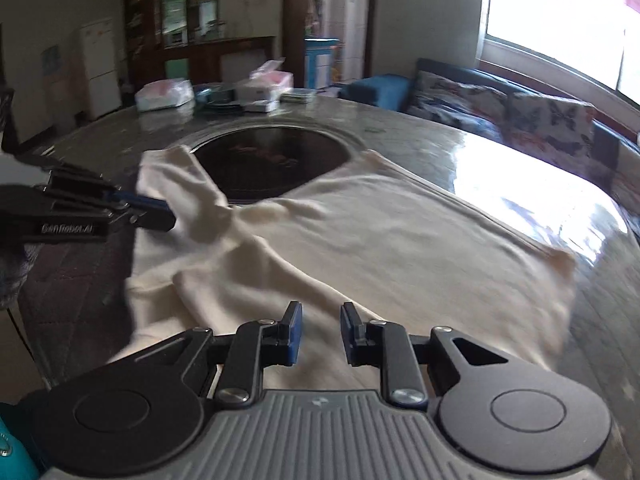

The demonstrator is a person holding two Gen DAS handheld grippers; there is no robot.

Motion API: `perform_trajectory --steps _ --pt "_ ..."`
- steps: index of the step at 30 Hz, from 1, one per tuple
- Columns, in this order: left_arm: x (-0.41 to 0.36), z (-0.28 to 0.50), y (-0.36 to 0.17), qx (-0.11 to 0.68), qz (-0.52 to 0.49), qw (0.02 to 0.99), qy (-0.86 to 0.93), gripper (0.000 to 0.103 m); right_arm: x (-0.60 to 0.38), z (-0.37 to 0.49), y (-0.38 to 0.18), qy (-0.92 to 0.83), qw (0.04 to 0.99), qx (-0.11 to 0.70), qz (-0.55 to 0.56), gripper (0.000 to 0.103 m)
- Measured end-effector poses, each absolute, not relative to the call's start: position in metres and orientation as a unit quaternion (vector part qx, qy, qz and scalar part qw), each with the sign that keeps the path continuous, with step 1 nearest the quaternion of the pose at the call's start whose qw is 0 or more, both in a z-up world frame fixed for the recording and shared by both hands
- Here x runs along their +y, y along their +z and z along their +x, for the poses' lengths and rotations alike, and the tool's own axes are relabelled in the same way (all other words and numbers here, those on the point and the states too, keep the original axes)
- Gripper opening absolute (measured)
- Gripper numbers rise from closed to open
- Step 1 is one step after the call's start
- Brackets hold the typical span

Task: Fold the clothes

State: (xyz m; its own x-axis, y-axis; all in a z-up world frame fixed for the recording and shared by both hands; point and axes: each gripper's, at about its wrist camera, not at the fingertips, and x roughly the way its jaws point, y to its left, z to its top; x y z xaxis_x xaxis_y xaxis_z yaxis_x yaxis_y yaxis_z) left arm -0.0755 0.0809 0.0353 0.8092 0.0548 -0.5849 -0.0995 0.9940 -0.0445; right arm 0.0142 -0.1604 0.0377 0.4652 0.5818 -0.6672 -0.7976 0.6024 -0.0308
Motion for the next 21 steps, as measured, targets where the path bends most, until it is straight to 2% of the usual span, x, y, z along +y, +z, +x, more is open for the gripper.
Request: perform_trajectory --steps 2,4,7,14,17,18,19,21 --pt "0.098 -0.077 0.036 0.300 -0.044 0.950 0.074 0.032 -0.138 0.012 0.035 0.433 0.827 0.310 -0.182 0.020" --pt "0.119 -0.076 0.036 0.300 -0.057 0.946 0.109 0.033 -0.121 0.011 0.032 0.445 0.818 0.313 -0.188 0.020" --pt "0.152 -0.073 0.036 0.295 -0.083 0.936 0.171 0.040 -0.107 0.005 0.033 0.453 0.815 0.300 -0.203 0.020" --pt "0.212 -0.059 0.028 0.296 -0.144 0.907 0.264 0.041 -0.110 -0.001 0.047 0.453 0.821 0.287 -0.195 0.022" --pt "0.225 -0.052 0.022 0.301 -0.159 0.900 0.274 0.039 -0.116 -0.003 0.053 0.448 0.826 0.283 -0.191 0.022" --pt "0.228 -0.049 0.020 0.304 -0.163 0.898 0.273 0.029 -0.119 -0.003 0.054 0.446 0.828 0.282 -0.190 0.022" --pt "0.228 -0.048 0.019 0.304 -0.161 0.900 0.268 0.026 -0.121 -0.004 0.055 0.443 0.830 0.281 -0.190 0.023" --pt "0.227 -0.046 0.017 0.302 -0.158 0.905 0.254 0.010 -0.128 -0.004 0.057 0.436 0.835 0.280 -0.184 0.023"
